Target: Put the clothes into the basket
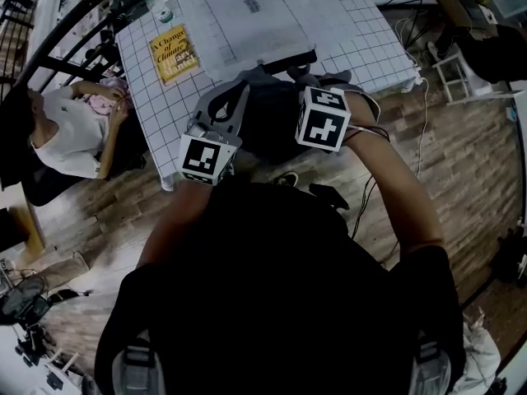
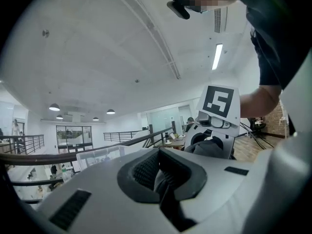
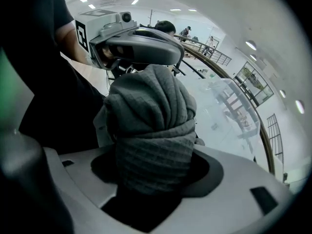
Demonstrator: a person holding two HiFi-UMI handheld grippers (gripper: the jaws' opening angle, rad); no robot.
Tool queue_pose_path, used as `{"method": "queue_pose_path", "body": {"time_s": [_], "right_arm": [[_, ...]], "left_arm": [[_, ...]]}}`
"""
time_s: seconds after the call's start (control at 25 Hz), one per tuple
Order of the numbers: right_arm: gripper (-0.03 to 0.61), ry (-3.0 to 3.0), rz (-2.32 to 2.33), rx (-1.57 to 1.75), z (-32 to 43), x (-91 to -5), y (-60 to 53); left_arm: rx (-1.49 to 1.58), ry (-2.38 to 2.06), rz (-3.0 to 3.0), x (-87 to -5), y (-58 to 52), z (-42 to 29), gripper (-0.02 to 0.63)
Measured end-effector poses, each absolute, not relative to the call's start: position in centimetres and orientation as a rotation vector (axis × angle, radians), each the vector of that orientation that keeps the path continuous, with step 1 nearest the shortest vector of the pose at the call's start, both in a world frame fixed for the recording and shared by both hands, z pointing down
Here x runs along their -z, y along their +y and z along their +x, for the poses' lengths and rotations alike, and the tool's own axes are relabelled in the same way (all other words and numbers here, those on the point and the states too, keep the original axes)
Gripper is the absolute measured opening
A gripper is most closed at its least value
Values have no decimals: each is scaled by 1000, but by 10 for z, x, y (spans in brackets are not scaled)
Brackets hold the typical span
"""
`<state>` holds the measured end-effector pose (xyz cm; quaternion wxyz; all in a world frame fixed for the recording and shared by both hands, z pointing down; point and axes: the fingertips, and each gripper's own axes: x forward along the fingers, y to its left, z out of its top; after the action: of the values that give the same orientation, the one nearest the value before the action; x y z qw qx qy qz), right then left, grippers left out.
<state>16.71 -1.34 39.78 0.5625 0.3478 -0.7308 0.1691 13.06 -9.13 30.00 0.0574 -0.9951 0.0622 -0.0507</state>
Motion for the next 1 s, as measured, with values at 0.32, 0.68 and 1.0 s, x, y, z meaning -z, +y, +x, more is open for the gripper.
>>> {"method": "queue_pose_path", "body": {"time_s": [0.32, 0.68, 1.0], "right_arm": [[308, -1746, 769, -325, 179, -375, -13], [310, -1719, 759, -240, 205, -353, -39], [310, -1720, 788, -196, 227, -333, -78]], "left_arm": [[107, 316, -2985, -276, -83, 142, 3], [75, 392, -2974, -252, -104, 162, 3], [39, 415, -2971, -220, -139, 187, 3]]}}
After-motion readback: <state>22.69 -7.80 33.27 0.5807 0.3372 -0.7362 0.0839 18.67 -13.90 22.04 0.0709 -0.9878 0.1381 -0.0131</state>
